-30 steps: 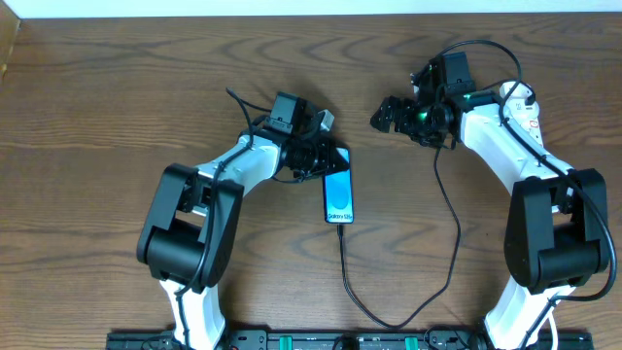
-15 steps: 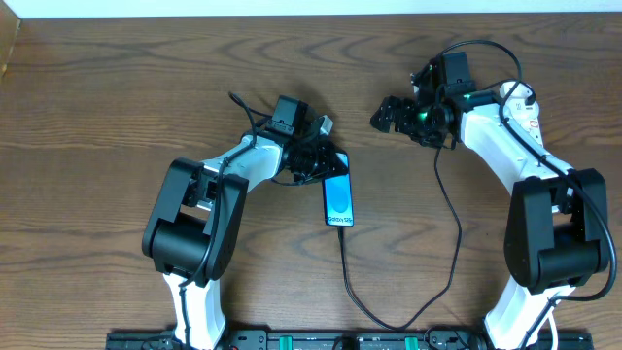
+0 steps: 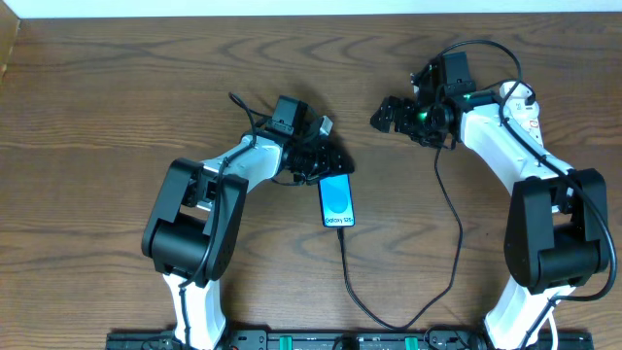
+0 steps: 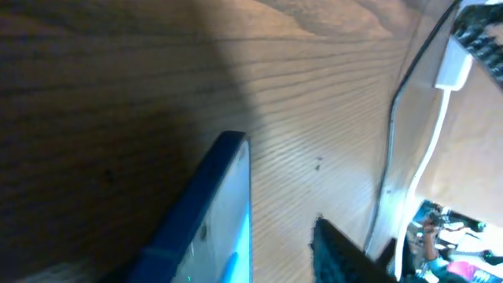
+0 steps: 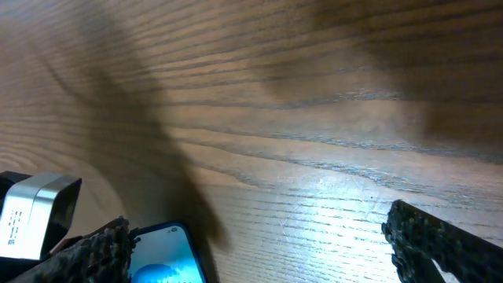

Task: Plug charger to phone and switch on socket
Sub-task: 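Set the phone face up on the table with the left gripper, then open the left gripper and pull it back up from the phone, then move the right gripper to the white power strip's plugged socket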

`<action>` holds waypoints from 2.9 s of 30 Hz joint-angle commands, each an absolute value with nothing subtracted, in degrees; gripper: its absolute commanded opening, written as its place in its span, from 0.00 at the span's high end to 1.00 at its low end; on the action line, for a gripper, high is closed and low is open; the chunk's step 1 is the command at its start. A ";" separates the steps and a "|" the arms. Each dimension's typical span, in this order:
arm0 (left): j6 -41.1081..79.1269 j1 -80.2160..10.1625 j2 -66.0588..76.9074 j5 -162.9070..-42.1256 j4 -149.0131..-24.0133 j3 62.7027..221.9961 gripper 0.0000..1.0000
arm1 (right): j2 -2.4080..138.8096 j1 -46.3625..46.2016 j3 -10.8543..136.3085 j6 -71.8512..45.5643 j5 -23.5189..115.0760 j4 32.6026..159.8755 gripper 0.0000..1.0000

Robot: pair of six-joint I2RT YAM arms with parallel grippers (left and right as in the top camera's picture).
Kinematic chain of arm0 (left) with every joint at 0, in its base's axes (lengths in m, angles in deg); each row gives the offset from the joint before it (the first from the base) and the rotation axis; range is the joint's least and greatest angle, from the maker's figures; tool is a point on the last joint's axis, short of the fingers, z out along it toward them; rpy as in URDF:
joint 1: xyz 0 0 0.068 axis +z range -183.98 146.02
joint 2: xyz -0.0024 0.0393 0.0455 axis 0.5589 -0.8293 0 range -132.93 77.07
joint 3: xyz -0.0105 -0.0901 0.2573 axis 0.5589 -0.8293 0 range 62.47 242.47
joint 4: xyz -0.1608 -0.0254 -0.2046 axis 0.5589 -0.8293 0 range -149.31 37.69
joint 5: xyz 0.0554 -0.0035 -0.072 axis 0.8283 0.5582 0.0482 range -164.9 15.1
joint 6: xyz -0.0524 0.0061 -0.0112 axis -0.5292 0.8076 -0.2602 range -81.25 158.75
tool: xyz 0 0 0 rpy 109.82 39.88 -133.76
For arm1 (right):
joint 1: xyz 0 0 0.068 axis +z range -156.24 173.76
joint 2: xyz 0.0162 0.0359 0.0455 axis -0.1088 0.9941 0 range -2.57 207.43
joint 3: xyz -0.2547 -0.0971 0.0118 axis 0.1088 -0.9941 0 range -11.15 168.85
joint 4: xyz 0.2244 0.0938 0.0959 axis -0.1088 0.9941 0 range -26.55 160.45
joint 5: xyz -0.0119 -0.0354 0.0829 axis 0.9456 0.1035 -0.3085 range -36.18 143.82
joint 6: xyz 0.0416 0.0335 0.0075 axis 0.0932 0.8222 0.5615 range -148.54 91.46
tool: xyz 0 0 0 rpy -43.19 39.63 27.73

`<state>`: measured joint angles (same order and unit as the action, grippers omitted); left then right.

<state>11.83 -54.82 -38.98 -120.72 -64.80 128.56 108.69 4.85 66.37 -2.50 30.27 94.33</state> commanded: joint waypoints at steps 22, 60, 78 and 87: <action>12.53 -54.91 -39.48 -102.23 -70.48 129.17 0.20 | 107.58 4.56 66.63 -3.31 30.36 94.33 0.01; 20.31 -35.58 -11.33 -95.19 -85.82 133.72 0.12 | 107.58 4.56 66.63 -3.31 30.36 94.55 0.01; 20.31 -32.92 12.78 -95.15 -88.12 133.69 0.11 | 107.58 4.56 66.63 -3.31 30.36 94.48 0.01; 20.31 -32.92 12.67 -95.15 -88.34 133.69 0.11 | 107.58 2.62 72.27 -7.26 28.57 99.07 0.01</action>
<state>19.33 -33.11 12.50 -95.54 -88.16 133.17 108.69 4.35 67.68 -4.49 29.59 97.45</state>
